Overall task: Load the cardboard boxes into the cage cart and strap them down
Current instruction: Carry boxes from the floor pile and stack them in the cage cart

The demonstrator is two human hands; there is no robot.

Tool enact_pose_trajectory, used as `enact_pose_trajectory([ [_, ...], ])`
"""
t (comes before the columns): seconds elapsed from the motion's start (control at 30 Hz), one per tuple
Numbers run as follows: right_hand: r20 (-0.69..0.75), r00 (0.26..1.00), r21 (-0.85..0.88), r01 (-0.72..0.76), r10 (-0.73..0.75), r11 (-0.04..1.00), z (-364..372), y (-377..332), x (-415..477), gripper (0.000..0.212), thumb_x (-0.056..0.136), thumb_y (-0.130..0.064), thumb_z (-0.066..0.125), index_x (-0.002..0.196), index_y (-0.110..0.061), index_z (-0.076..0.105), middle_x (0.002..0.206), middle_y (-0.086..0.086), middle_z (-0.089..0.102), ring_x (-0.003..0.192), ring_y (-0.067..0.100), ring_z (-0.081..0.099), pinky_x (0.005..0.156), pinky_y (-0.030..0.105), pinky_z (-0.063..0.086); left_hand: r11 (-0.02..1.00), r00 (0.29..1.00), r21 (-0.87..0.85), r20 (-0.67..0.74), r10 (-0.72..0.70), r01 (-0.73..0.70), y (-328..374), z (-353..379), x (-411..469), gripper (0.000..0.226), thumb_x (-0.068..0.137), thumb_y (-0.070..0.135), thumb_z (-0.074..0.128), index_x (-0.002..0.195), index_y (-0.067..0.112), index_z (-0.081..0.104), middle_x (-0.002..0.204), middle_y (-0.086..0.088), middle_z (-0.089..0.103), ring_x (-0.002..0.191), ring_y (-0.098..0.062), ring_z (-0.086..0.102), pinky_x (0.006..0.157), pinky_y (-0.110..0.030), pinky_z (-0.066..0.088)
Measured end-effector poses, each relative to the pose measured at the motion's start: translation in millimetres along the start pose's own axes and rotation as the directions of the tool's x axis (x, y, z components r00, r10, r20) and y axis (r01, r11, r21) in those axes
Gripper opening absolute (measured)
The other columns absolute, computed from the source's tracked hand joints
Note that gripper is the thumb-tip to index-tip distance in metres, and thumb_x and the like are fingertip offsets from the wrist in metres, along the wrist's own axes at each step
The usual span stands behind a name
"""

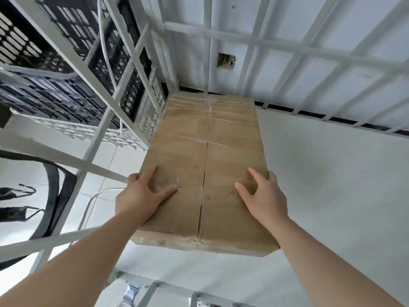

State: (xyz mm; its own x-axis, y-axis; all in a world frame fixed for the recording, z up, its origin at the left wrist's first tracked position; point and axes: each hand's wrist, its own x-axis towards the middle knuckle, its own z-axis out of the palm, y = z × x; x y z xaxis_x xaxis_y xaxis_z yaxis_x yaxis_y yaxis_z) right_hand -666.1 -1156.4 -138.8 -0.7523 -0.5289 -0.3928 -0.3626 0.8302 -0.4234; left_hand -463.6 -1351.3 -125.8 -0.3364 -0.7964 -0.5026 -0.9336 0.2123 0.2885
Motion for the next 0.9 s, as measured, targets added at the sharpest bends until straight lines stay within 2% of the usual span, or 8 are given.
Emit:
enact_pose_trajectory([
  [0.13,-0.008,0.999,-0.013,0.032,-0.032,0.999,29.3,-1.5,13.0,0.063,0.086,-0.059,0.048,0.143,-0.034,0.035,0.144,0.009,0.03,0.116,0.028,0.051,0.091,0.038,0.046,1.0,1.0,0.008,0.006,0.011,-0.011,-10.0,9.6,27.7,0.086,0.064,0.08,0.057,0.139,0.052,0.027,0.135,0.004,0.038,0.104,-0.019,0.058,0.078,-0.032,0.046],
  [0.23,0.002,0.999,-0.017,0.036,-0.036,0.999,44.5,-3.1,25.3,0.064,0.087,-0.056,0.05,0.144,-0.031,0.033,0.14,0.01,0.03,0.115,0.031,0.051,0.089,0.038,0.046,0.999,1.0,-0.029,0.015,0.024,-0.023,-16.7,16.8,48.1,0.089,0.064,0.075,0.064,0.14,0.052,0.025,0.136,0.003,0.036,0.108,-0.021,0.056,0.086,-0.036,0.048],
  [0.5,0.07,0.996,-0.046,0.056,-0.053,0.997,69.9,-4.2,55.4,0.071,0.087,-0.056,0.052,0.147,-0.031,0.023,0.141,0.014,0.023,0.11,0.035,0.053,0.088,0.039,0.046,0.991,0.999,-0.132,0.054,0.007,0.0,-30.4,41.5,84.9,0.095,0.06,0.068,0.073,0.139,0.054,0.022,0.13,-0.001,0.036,0.114,-0.023,0.05,0.094,-0.044,0.048],
  [0.63,0.145,0.989,-0.058,0.05,-0.041,0.997,82.8,-5.1,60.2,0.073,0.088,-0.053,0.053,0.148,-0.033,0.017,0.143,0.016,0.018,0.107,0.035,0.055,0.088,0.038,0.046,0.996,0.997,-0.085,0.072,0.018,-0.012,-40.5,52.0,98.2,0.097,0.063,0.063,0.075,0.142,0.053,0.019,0.129,-0.003,0.034,0.114,-0.027,0.048,0.097,-0.047,0.046],
  [0.9,0.266,0.963,-0.108,0.064,-0.034,0.992,102.7,-3.3,63.8,0.072,0.092,-0.041,0.053,0.15,-0.034,0.012,0.144,0.019,0.019,0.097,0.034,0.06,0.086,0.036,0.047,0.99,0.991,0.128,0.123,0.044,-0.06,-46.5,57.5,103.7,0.088,0.077,0.053,0.07,0.148,0.039,0.019,0.148,-0.017,0.022,0.125,-0.044,0.037,0.107,-0.046,0.032],
])
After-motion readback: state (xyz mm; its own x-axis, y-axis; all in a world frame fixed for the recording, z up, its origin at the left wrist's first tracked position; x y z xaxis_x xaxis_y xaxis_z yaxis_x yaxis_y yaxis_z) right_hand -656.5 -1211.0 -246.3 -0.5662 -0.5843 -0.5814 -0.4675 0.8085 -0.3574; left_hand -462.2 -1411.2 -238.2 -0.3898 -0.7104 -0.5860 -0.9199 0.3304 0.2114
